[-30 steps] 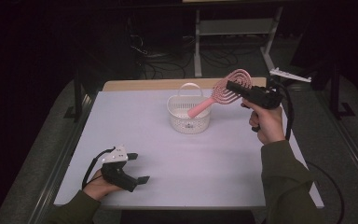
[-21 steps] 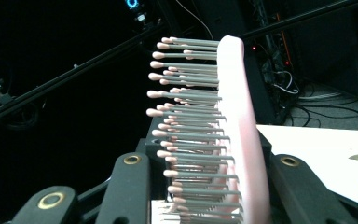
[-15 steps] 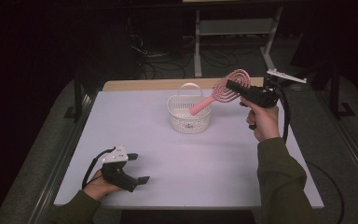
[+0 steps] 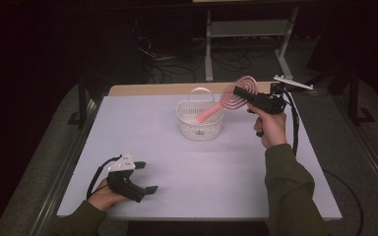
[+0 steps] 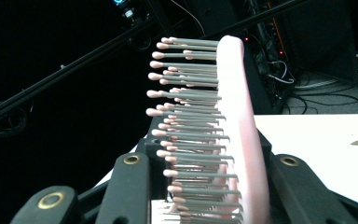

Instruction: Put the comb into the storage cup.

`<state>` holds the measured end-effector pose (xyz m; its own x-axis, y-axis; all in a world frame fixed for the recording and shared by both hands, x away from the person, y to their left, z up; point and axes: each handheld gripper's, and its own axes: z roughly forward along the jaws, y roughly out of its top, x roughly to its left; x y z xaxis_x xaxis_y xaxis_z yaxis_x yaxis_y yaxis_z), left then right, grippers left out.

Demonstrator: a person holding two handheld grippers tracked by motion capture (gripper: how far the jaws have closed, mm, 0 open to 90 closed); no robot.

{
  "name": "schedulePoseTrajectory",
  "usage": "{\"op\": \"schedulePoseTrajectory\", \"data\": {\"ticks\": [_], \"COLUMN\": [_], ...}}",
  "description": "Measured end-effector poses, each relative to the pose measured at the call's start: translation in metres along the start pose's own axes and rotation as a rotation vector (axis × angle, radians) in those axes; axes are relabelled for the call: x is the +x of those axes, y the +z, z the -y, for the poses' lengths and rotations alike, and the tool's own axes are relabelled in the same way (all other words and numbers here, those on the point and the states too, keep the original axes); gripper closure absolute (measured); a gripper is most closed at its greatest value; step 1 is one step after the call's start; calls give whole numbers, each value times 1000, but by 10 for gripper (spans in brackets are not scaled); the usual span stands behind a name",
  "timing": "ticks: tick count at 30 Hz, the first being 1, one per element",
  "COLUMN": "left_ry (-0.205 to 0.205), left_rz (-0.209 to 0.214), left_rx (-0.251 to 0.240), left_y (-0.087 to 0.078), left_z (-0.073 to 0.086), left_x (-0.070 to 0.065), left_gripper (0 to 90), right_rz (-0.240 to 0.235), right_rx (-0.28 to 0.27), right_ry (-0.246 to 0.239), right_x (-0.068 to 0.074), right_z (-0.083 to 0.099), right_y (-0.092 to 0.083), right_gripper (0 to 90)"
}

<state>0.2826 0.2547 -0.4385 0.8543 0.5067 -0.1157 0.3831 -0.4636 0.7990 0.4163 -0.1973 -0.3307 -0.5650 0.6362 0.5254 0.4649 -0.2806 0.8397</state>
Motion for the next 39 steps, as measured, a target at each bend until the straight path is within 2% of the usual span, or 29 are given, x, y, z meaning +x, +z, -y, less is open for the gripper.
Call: {"op": "schedulePoseTrajectory", "data": {"ticks": [20,39], "left_ry": [1,2], "left_rz": [2,6], "left_rx": [0,-5], "left_y": [0,0], "left_z": [0,0], "left_x": [0,-1], "left_gripper": [0,0], "right_rz": [-7,-6], "right_rx": [37,43], "right_ry": [12,22], "right_x": [1,3], "right_z": [15,28], "right_y": [31,54], "right_gripper": [628,627]}}
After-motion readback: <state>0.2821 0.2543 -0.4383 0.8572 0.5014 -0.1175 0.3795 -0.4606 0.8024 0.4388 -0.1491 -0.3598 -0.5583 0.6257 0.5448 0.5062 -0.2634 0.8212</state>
